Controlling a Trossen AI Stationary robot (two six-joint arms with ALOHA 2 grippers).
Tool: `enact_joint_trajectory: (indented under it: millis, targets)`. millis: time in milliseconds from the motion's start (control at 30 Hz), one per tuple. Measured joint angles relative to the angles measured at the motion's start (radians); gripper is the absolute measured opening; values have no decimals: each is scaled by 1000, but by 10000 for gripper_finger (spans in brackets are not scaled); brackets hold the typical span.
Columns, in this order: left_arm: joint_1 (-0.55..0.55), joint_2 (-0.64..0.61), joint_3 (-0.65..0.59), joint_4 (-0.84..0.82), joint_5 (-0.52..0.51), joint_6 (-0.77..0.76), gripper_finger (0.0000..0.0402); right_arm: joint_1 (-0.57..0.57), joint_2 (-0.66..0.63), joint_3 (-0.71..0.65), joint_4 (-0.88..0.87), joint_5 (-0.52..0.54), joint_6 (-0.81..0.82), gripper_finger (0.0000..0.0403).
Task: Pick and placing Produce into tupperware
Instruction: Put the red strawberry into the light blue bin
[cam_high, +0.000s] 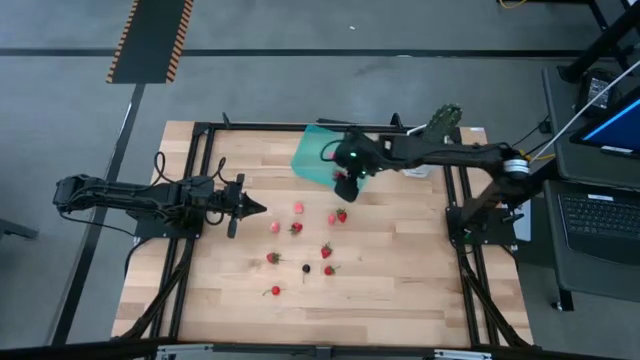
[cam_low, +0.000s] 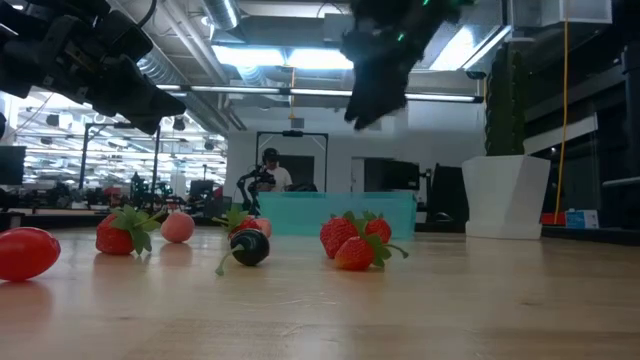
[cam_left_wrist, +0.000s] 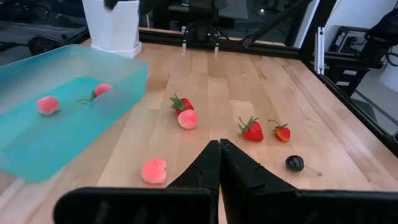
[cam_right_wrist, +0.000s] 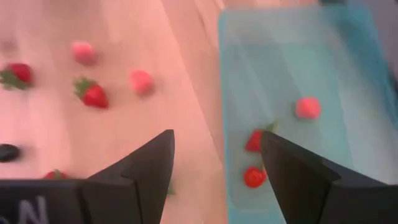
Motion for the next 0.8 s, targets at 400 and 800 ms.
enact_joint_trajectory:
  millis: [400,800]
  targets:
    - [0,0,0,12,0,0,0,175,-297,-390,320,4,100,240]
    - [-2,0,0,17,-1,1,0,307,-459,-748,748,0,101,239]
